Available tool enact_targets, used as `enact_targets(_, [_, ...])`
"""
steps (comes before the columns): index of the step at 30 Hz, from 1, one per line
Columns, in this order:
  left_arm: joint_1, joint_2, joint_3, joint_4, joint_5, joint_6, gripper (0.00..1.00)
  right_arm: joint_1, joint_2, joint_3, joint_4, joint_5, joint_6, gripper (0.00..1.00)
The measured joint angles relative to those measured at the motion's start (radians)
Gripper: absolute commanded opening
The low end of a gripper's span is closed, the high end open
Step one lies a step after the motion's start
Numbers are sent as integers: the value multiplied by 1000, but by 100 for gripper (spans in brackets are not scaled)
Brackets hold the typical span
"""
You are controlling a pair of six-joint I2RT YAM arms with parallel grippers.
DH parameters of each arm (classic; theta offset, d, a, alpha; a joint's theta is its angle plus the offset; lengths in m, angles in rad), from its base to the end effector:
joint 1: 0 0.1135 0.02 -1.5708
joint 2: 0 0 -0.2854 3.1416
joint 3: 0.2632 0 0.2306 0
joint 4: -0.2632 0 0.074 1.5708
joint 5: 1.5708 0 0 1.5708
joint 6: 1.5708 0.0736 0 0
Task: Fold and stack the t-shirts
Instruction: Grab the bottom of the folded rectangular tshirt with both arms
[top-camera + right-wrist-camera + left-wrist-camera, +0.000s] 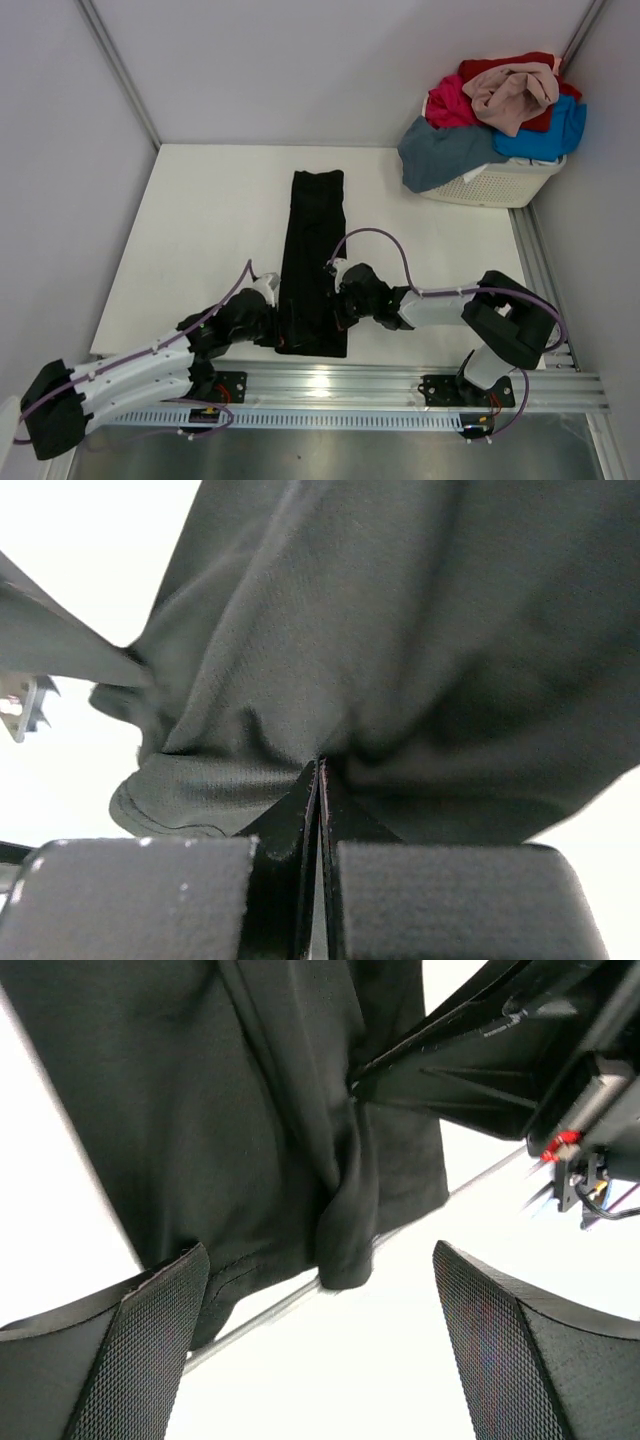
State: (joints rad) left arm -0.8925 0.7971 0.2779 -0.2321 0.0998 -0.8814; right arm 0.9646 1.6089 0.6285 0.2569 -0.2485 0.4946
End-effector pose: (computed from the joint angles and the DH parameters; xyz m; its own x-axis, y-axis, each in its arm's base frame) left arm 0.0892 -0.1224 0.1588 -0.9055 -0.0999 -0.4124 0.1914 0.7712 -0.6072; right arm 0.1638 0.2680 0.1509 -0.7600 -0.2886 -0.5824 -0.6145 0.6110 0.4991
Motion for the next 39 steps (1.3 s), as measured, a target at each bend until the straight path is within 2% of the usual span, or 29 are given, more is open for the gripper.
enact_targets(3, [0, -86, 18, -100, -20, 4, 97, 0, -33, 8, -72, 36, -34, 0])
enact_targets(9, [0, -86, 87, -225, -26, 18, 97, -12, -60, 41, -162, 85, -82, 0])
enact_targets(11, [0, -105, 89, -249, -26, 21, 98, -13, -83, 41, -179, 87, -87, 6])
enact_targets(12, [0, -124, 90, -258, -26, 24, 98, -16, -95, 41, -185, 87, -87, 11])
enact_targets(13, [0, -148, 91, -267, -27, 27, 99, -16, -111, 41, -189, 87, -87, 26])
enact_targets(14, [0, -179, 92, -272, -27, 28, 99, -16, -130, 41, -192, 87, -84, 34])
enact_targets(15, [0, -209, 95, -275, -27, 30, 99, -16, -151, 41, -195, 85, -84, 48])
enact_targets(18, [0, -270, 103, -274, -30, 29, 99, -16, -218, 38, -200, 85, -82, 62])
enact_targets(21, [0, -267, 101, -271, -30, 19, 99, -16, -294, 4, -198, 87, -69, 74])
enact_targets(34, [0, -235, -25, -272, -53, -53, 99, -19, -536, -289, -217, 109, 102, 76])
enact_targets(39, [0, -245, -68, -210, -51, -82, 99, -20, -556, -362, -132, 101, 182, 75])
